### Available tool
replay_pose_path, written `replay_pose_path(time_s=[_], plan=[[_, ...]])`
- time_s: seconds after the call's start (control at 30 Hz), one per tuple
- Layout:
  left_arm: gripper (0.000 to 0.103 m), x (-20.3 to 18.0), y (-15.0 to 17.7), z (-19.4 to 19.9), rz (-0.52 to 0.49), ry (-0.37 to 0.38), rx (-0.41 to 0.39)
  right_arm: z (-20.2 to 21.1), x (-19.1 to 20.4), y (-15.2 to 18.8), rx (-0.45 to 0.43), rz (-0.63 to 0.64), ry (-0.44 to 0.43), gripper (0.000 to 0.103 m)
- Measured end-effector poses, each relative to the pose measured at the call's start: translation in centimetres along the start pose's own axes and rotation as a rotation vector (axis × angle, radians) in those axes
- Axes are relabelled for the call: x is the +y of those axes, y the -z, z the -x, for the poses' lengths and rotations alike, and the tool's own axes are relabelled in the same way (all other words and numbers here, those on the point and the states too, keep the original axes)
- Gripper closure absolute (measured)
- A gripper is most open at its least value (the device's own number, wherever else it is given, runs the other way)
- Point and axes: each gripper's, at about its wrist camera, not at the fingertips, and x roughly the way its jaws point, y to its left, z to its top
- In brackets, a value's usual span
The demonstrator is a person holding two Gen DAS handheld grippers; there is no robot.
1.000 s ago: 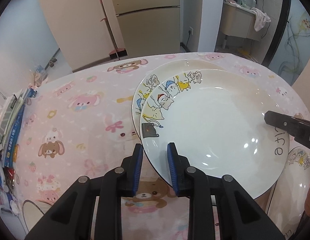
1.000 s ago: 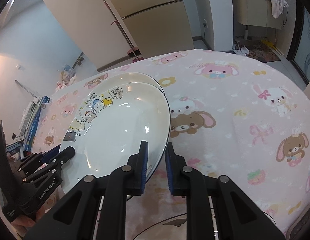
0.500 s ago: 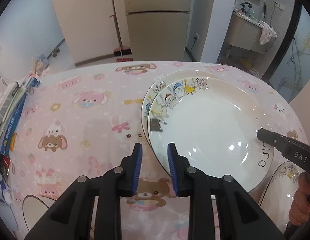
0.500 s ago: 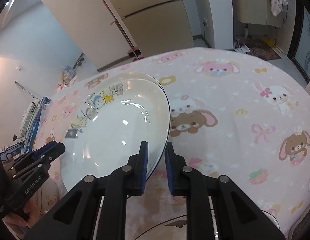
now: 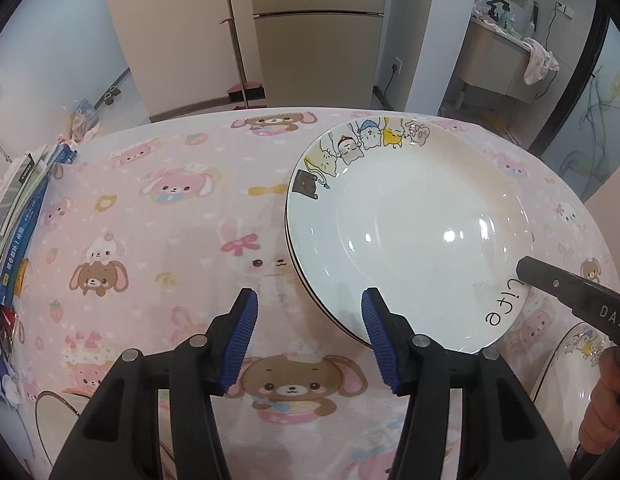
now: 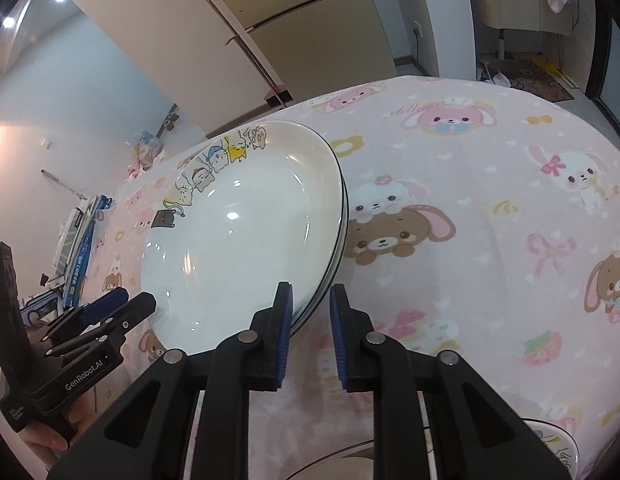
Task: Organize plates and bowls
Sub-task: 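Open both grippers and raise them away from the stacked plates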
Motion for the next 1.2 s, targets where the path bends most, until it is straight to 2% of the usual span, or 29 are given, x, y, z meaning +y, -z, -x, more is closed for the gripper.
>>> replay_pose_path(time_s=[0.1, 0.2, 0.27, 0.37, 0.43, 0.5, 0.53, 0.67, 0.83, 1.03, 1.1, 1.2], plan=[[0.045, 0.0, -0.1, 0.6, 0.0, 0.017, -0.022, 0.2, -0.3, 0.0, -0.002, -0.008, -0.001, 0.086], [0.039, -0.6, -0.2, 1.6, -0.031, 0.008, -0.05, 1.1, -0.4, -0.2, -0.028, -0.005, 0.023, 0.082], [0.039, -1.0, -0.2, 2.5, -0.036, 0.014, -0.071, 1.8, -0.6, -0.5, -0.038, -0.014, 0.024, 0.069], [0.039, -1.1, -0.3, 4.3, -0.024, 0.064, -0.103, 3.5, -0.6, -0.8, -0.062, -0.022, 0.001, 0.066], [0.037, -1.4, -0.3, 6.1, -0.025, 0.076, -0.143, 5.2, -0.3, -0.9, -0.093, -0.011, -0.012, 0.066], [0.021, -1.9, -0.1, 7.9, -0.027, 0.082, -0.183, 7.3, 0.2, -0.7, -0.13, 0.014, -0.044, 0.064], [0.017, -2.2, 0.0, 8.7, -0.028, 0.094, -0.197, 8.4, 0.4, -0.2, -0.146, 0.029, -0.06, 0.062], [0.016, -3.8, 0.3, 11.7, -0.07, 0.158, -0.187, 12.3, 0.1, 1.4, -0.172, 0.058, -0.092, 0.061], [0.015, -4.5, 2.4, 15.4, -0.038, 0.218, -0.268, 17.1, -1.4, 4.3, -0.214, 0.1, -0.107, 0.058], [0.015, -6.4, 5.6, 17.1, -0.089, 0.202, -0.312, 20.1, -5.2, 8.5, -0.201, 0.079, -0.085, 0.057], [0.015, -6.6, 6.8, 17.4, -0.069, 0.194, -0.337, 20.6, -6.4, 9.7, -0.203, 0.056, -0.068, 0.057], [0.015, -6.2, 8.4, 18.7, 0.015, 0.094, -0.438, 20.6, -8.3, 11.3, -0.188, 0.024, -0.043, 0.057]])
